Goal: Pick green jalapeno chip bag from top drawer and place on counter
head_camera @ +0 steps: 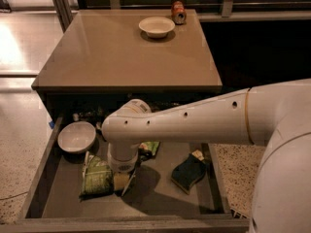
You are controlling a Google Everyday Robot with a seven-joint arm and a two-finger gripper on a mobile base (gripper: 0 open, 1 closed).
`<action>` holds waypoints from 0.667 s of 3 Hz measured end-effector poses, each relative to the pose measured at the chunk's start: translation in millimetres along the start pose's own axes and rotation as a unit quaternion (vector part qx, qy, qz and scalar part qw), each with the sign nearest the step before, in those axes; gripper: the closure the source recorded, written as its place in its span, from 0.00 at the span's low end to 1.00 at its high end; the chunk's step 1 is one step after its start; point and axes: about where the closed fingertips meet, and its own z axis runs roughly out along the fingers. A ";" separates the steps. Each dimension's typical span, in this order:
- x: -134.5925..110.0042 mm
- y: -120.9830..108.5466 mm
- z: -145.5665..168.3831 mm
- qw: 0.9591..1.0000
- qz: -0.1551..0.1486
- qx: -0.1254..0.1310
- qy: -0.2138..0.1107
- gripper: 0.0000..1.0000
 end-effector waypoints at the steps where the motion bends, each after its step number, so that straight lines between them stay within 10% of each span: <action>1: 0.0 0.0 0.0 1.000 0.000 0.000 0.000 1.00; 2: -1.9 0.1 -8.8 1.000 0.000 0.000 0.000 1.00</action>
Offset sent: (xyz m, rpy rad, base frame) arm 0.0000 0.0000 0.0000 0.0000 0.0000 0.0000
